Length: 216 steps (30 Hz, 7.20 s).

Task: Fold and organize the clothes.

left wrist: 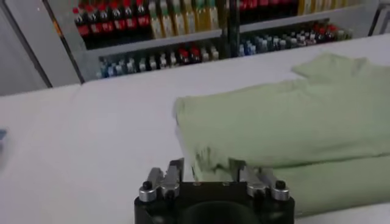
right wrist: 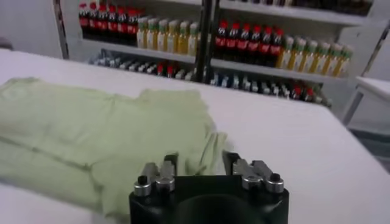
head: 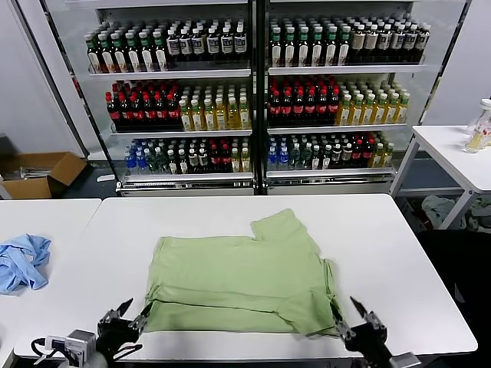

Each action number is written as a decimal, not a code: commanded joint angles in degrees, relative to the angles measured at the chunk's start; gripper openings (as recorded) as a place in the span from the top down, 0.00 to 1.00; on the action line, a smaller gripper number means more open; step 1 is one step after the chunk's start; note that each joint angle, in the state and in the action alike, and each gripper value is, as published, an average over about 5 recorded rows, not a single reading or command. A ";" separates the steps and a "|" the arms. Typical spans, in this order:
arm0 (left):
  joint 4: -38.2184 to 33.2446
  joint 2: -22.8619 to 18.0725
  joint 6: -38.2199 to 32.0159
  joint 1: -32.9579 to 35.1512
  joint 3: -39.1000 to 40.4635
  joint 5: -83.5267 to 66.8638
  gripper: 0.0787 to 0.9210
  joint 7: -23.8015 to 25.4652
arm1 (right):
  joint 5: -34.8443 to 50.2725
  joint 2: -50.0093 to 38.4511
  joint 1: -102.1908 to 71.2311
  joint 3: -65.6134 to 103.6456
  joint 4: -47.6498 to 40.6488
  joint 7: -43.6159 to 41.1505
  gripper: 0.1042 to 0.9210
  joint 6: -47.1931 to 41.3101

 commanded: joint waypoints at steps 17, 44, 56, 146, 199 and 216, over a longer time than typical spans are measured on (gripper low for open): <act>33.86 2.72 -1.39 -42.31 17.98 -1.94 0.12 4.97 | 11.70 7.24 60.81 -21.86 -37.54 2.17 0.12 -12.92; 53.79 1.92 -4.03 -53.81 23.18 -4.96 0.12 14.10 | 4.55 22.98 74.16 -27.22 -70.57 -0.93 0.12 -7.96; 52.82 2.01 -3.81 -52.45 22.77 -3.94 0.12 14.85 | 2.81 25.87 75.73 -26.34 -76.81 -2.27 0.12 -4.87; 26.33 9.28 -7.38 -20.11 7.29 -8.54 0.99 19.50 | 8.00 0.90 18.01 -9.75 -10.11 0.28 1.00 -3.98; 17.11 -9.80 -6.56 -15.85 12.62 -8.46 0.62 -15.43 | -1.34 4.39 17.31 -7.66 -9.14 1.60 0.12 -1.44; 11.92 -4.16 -1.69 -14.46 1.99 5.35 0.98 -13.51 | -2.21 4.39 18.73 -8.19 -8.91 1.62 0.12 -1.33</act>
